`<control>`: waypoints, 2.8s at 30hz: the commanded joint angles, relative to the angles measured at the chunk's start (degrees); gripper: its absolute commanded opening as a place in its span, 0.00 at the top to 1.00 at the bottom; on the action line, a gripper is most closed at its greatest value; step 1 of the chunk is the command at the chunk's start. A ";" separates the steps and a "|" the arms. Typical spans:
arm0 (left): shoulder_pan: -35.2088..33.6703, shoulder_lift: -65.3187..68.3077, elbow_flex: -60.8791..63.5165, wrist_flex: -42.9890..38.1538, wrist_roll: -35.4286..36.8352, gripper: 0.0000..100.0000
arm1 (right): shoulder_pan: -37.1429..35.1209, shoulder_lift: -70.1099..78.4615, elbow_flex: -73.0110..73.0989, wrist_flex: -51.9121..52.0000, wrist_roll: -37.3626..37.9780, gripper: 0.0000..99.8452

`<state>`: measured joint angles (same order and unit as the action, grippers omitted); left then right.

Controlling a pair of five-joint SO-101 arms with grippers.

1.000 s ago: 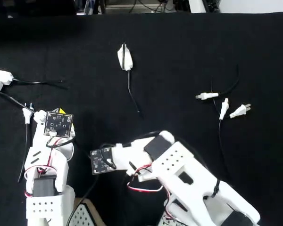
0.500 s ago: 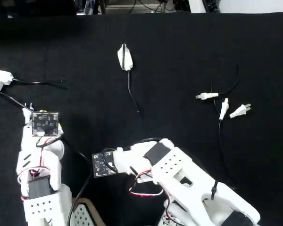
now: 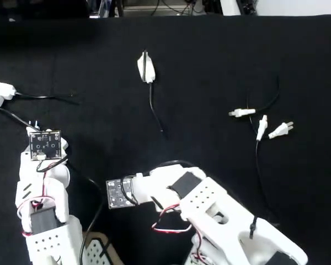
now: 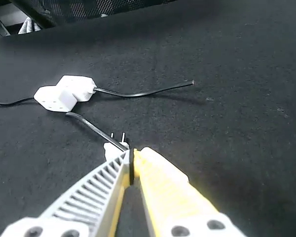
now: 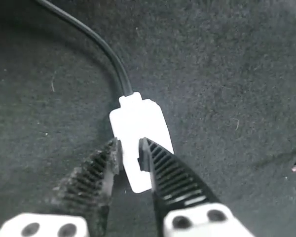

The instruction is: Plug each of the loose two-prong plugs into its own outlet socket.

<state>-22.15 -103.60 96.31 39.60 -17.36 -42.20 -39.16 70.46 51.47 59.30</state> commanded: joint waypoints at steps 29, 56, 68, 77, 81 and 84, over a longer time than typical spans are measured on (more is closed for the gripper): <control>-0.40 -0.88 1.10 0.00 0.00 0.97 | -6.95 27.91 -21.49 6.33 -5.63 0.76; -0.31 -0.88 1.10 -0.18 0.00 0.97 | -2.37 33.10 -40.84 19.60 -1.05 0.99; -0.31 -0.88 1.10 -0.26 0.00 0.97 | 0.88 33.10 -57.36 22.86 -5.19 0.99; -0.40 -0.88 1.10 -0.26 0.00 0.97 | 1.58 26.42 -54.37 20.84 -5.89 0.99; -0.48 -0.88 1.10 -0.26 0.00 0.97 | 2.11 22.64 -50.59 10.81 -10.20 0.99; -0.48 -0.88 1.10 -0.26 0.00 0.97 | 3.87 21.58 -50.86 9.93 -10.64 0.99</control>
<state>-22.24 -103.60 96.31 39.69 -17.27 -40.35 -14.46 20.09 63.34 49.89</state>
